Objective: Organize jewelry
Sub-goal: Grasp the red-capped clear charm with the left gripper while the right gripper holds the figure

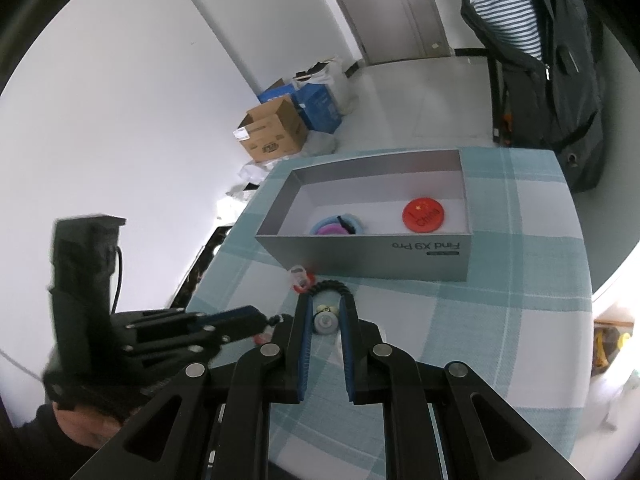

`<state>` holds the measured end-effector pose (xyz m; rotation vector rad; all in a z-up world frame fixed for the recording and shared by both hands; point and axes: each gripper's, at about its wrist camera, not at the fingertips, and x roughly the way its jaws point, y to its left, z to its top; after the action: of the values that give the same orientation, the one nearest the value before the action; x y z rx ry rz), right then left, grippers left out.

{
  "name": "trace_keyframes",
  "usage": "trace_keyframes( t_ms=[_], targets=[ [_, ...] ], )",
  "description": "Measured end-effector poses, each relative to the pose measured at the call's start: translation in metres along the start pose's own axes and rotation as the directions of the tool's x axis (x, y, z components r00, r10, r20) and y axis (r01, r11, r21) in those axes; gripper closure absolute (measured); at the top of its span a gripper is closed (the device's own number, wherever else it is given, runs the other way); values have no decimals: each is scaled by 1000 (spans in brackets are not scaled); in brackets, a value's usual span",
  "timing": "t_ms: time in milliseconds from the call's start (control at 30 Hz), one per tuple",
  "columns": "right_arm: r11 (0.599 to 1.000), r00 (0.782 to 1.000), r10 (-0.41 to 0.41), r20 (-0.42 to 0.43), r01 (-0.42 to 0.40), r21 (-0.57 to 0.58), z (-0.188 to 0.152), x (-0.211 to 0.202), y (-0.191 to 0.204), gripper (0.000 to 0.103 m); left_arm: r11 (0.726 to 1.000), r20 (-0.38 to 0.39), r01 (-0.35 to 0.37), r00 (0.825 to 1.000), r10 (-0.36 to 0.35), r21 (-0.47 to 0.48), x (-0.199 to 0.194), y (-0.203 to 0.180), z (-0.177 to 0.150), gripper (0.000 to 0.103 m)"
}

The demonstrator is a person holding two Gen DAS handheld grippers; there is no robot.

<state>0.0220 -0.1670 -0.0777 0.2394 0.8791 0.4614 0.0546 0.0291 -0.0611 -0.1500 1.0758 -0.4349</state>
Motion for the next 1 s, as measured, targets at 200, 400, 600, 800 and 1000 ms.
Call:
trace_keyframes(
  t_ms=[200, 400, 600, 800, 1000],
  targets=[
    [1000, 1000, 7, 6, -7, 8, 2, -1, 0, 90, 996, 65, 69, 996, -65, -60, -23, 4, 10, 103],
    [998, 999, 50, 16, -51, 30, 10, -5, 1, 90, 995, 119, 91, 989, -84, -51, -36, -4, 33, 103],
    [997, 998, 52, 31, -53, 51, 19, -3, -5, 90, 993, 24, 112, 993, -112, -25, -25, -5, 23, 103],
    [994, 998, 43, 36, -46, 97, 25, -5, -15, 90, 995, -126, 7, 992, 6, 101, 23, -29, -3, 103],
    [995, 998, 43, 52, -47, 82, 24, -12, -15, 90, 994, -151, 1, 988, 16, 110, 42, -39, -2, 96]
  ],
)
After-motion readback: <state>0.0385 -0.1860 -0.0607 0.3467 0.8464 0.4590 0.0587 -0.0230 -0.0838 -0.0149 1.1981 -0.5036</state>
